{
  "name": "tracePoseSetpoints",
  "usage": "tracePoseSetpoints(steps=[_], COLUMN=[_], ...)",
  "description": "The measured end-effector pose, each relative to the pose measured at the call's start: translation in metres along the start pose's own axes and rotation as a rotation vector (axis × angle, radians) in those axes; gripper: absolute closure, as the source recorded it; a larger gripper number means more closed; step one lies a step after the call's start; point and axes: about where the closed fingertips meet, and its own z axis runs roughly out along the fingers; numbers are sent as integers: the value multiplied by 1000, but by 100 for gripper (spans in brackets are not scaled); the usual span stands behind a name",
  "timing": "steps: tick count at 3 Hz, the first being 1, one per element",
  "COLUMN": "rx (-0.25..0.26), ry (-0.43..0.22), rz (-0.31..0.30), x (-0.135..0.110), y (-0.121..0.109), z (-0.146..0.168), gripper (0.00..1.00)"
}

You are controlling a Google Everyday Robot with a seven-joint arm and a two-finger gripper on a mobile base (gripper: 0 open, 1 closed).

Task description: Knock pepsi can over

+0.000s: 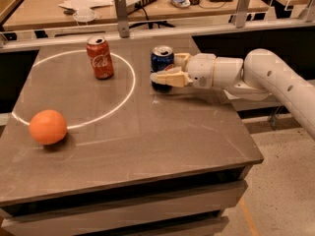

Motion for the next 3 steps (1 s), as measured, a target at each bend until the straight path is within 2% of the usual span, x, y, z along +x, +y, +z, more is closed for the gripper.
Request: tracePoseSetpoints(steps=[1, 2, 3], rx=[-63, -176, -220], ry=[17, 103, 176], rz=[-115, -463, -659], x=[-17, -49, -63], y=[17, 60, 78], z=[7, 7, 8], gripper=[73, 100, 100])
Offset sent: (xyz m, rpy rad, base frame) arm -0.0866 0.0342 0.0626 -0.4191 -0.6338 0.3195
